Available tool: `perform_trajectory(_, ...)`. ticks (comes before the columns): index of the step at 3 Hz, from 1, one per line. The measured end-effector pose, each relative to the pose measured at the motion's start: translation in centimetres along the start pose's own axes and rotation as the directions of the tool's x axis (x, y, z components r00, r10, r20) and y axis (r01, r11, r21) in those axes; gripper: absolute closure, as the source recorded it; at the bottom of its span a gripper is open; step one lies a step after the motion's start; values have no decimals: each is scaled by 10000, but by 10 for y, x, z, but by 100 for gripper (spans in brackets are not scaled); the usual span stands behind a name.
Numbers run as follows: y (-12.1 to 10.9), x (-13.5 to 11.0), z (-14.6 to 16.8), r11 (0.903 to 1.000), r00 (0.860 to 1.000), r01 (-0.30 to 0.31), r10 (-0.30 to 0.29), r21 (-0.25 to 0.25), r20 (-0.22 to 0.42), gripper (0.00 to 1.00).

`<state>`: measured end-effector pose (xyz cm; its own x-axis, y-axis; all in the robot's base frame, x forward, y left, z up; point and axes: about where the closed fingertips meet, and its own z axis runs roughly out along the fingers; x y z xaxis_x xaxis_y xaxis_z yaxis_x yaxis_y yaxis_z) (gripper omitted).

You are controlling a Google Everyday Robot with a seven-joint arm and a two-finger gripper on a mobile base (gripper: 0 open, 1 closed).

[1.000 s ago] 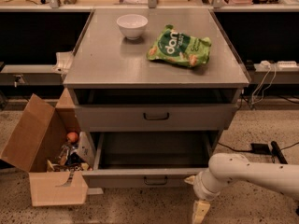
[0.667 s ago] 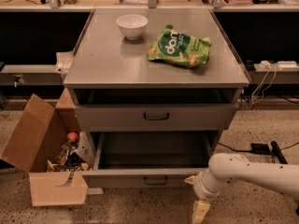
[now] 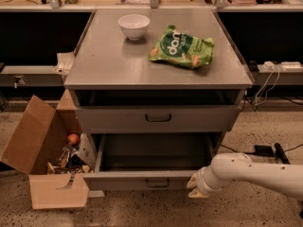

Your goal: Close middle drawer

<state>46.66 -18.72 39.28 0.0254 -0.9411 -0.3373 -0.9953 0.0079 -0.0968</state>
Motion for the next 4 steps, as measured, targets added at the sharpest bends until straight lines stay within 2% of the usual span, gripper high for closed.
perform_trajectory(1, -15, 8, -1, 9963, 9985, -511, 523, 697, -157, 81)
perform_trajectory(2, -24, 15, -2, 9848, 9897, -1428, 1414, 987, 210, 100)
perform_trajectory(3, -28, 16, -2, 9780, 9837, -1787, 1755, 1080, 384, 100)
perform_trajectory(4, -38, 17, 1, 9632, 9683, -2432, 2340, 1144, 874, 100)
